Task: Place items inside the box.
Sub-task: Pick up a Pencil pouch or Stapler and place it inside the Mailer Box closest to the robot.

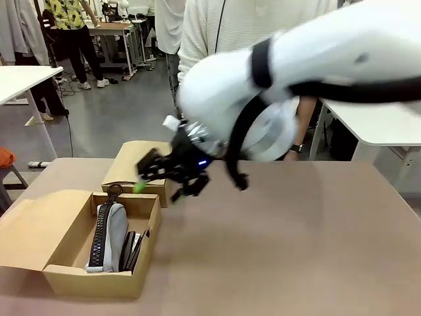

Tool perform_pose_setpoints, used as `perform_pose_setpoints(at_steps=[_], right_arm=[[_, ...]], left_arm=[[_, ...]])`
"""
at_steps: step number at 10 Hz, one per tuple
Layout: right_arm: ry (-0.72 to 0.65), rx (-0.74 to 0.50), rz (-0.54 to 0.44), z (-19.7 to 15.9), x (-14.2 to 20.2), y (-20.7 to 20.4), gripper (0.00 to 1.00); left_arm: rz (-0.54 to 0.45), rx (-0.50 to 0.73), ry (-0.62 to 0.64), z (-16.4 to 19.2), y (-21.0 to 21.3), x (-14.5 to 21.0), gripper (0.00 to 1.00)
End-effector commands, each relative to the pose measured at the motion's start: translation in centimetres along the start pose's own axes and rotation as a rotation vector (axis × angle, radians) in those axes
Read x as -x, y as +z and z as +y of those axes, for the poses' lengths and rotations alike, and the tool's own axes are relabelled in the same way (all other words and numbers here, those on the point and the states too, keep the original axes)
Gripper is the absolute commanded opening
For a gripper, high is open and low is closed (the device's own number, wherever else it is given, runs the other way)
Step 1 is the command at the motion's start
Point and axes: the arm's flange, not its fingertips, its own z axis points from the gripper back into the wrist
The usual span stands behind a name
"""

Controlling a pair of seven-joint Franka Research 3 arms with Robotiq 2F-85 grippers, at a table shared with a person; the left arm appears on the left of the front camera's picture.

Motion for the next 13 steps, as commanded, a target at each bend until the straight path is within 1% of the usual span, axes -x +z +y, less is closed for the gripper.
perform_pose_setpoints(at_steps=[1, 2, 3, 4, 5, 7, 8, 9, 10, 11, 12, 13], right_arm=[[-0.032, -0.025, 0.107, -8.8, 3.9, 10.2, 1.00], [-0.077, -0.073, 0.088, -11.3, 4.7, 13.1, 1.00], [-0.138, -0.159, 0.068, -13.9, 5.5, 15.6, 1.00], [-0.155, -0.248, 0.031, -16.3, 6.8, 17.9, 1.00], [-0.176, -0.375, -0.027, -19.1, 8.7, 20.4, 1.00], [-0.265, -0.528, -0.177, -24.7, 13.6, 23.8, 1.00], [-0.195, -0.611, -0.185, -27.2, 16.8, 24.3, 1.00], [-0.132, -0.667, -0.139, -29.4, 20.2, 23.5, 1.00], [-0.155, -0.680, -0.156, -30.5, 21.9, 22.7, 1.00], [-0.220, -0.715, -0.292, -31.7, 23.0, 21.2, 1.00], [-0.201, -0.648, -0.178, -29.7, 18.0, 25.8, 1.00], [-0.201, -0.648, -0.178, -29.7, 18.0, 25.8, 1.00]], left_arm=[[-0.012, 0.024, -0.012, -0.2, -0.1, -0.1, 1.00], [-0.012, 0.024, -0.012, -0.2, -0.1, -0.1, 1.00], [-0.012, 0.024, -0.012, -0.2, -0.1, -0.1, 1.00], [-0.012, 0.024, -0.012, -0.2, -0.1, -0.1, 1.00], [-0.012, 0.024, -0.012, -0.2, -0.1, -0.1, 1.00], [-0.012, 0.024, -0.012, -0.2, -0.1, -0.1, 1.00], [-0.012, 0.024, -0.012, -0.2, -0.1, -0.1, 1.00], [-0.012, 0.024, -0.012, -0.2, -0.1, -0.1, 1.00], [-0.012, 0.024, -0.012, -0.2, -0.1, -0.1, 1.00], [-0.012, 0.024, -0.012, -0.2, -0.1, -0.1, 1.00], [-0.012, 0.024, -0.012, -0.2, -0.1, -0.1, 1.00], [-0.012, 0.024, -0.012, -0.2, -0.1, -0.1, 1.00]])
